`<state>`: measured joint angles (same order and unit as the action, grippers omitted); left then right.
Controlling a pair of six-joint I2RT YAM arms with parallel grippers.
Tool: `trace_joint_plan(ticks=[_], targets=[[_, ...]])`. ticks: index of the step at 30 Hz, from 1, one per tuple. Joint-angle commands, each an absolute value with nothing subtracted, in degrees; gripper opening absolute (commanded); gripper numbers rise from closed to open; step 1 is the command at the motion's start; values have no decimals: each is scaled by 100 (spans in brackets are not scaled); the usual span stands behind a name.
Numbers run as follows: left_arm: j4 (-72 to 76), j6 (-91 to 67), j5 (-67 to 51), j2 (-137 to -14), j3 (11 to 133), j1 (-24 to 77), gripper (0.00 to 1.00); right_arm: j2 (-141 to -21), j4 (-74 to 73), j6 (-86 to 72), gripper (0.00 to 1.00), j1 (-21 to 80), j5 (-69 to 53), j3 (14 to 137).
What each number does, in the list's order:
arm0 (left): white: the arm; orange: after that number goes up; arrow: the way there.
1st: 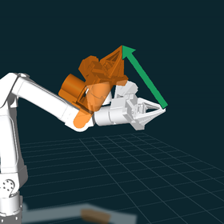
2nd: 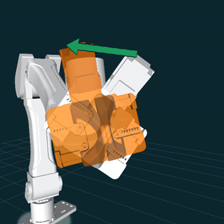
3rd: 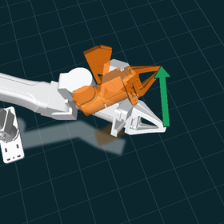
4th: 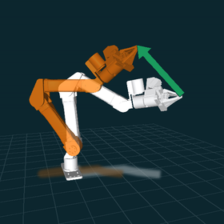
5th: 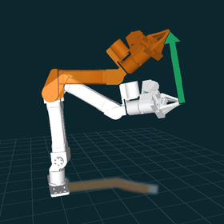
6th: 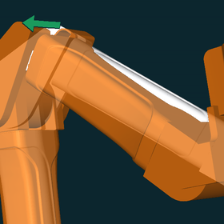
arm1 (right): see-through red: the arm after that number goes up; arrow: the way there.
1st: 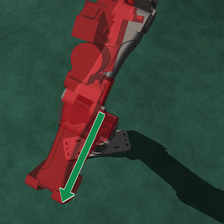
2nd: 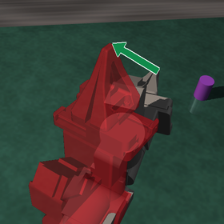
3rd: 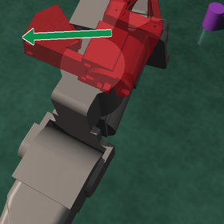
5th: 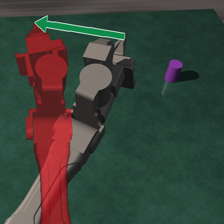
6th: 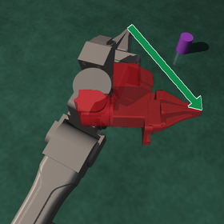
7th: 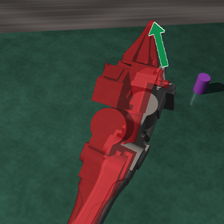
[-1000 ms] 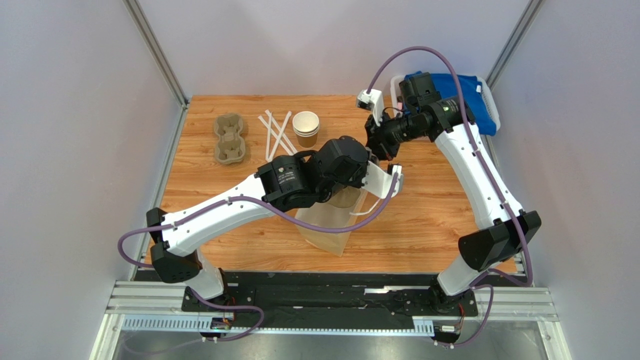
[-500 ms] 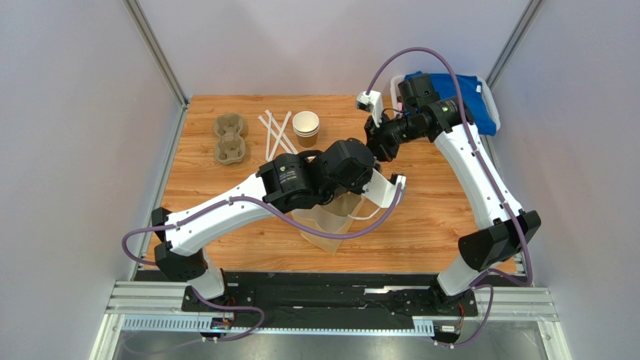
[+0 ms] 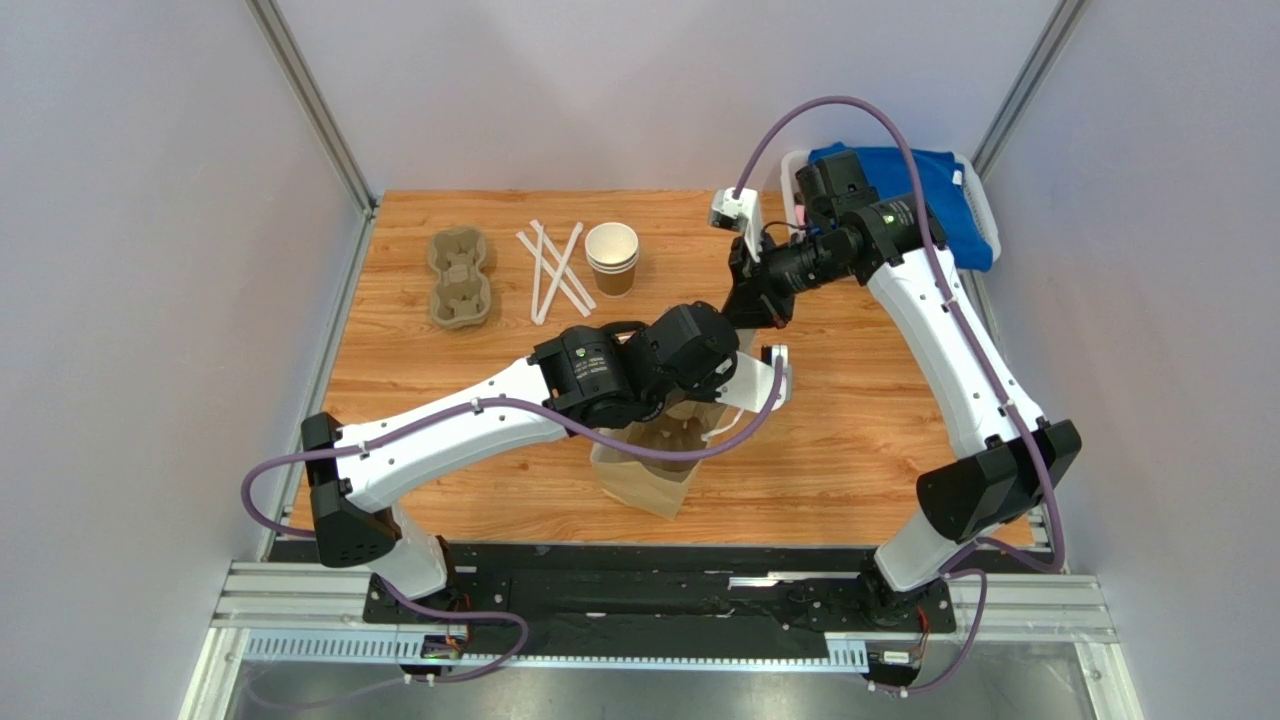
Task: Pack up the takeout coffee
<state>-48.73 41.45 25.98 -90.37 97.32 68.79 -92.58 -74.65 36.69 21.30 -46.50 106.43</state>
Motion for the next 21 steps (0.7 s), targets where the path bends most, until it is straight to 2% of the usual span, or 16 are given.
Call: trace_joint_plan(ticks=[1,5,13,21], targets=[[-4895,3324,2294,-8903,9800,6917,0,-9237,-7610,3998,0,2180,-5062,10951],[-4790,3278,2381,-8895,9686,7242,0,-9457,-7892,4236,0,2232,-5247,11179],[-5080,2839,2610,-9237,9941,7260,0,-9510,-8077,4359,0,2391,-5247,11127],[-4519,3005,3234,-8772,9150,7084,0,-9220,-7744,4079,0,2399,-5106,10784]])
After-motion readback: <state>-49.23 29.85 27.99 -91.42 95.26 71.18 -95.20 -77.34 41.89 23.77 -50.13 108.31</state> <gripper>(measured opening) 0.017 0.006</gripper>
